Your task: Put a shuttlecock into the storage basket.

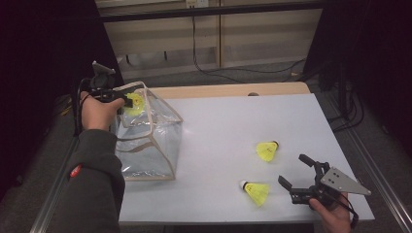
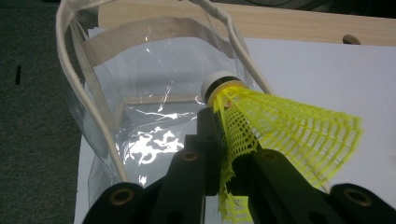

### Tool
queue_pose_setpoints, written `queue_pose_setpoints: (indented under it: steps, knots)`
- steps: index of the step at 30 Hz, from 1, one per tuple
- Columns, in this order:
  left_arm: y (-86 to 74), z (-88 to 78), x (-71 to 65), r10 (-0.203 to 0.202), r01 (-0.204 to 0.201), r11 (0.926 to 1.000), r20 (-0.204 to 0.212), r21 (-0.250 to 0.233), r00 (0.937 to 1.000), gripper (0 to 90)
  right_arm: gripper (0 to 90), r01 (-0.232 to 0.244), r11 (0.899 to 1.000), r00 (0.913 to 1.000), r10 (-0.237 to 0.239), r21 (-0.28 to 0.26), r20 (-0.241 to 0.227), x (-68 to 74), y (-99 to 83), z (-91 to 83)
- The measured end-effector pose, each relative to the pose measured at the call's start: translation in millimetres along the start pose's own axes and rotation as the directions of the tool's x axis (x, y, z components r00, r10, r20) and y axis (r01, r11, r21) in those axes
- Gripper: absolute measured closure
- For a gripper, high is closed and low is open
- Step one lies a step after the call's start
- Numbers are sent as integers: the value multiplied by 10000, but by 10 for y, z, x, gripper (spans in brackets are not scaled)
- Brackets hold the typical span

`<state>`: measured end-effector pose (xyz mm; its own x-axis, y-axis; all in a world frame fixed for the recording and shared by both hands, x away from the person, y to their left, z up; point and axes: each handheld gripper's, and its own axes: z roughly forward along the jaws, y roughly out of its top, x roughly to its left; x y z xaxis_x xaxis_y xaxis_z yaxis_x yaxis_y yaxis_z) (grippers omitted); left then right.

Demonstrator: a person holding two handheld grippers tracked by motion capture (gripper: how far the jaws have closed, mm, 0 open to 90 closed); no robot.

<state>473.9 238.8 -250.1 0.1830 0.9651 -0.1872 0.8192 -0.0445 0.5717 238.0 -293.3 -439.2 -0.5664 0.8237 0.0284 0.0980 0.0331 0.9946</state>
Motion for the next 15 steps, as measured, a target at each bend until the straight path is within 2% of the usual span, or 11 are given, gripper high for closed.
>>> queue_pose_setpoints:
  steps: [15]
  knots:
    - [-10,-10,35,155,-157,9998,-138,-98,9998,804,9,34,10000,10000,-34,-8,-18,0,1,1]
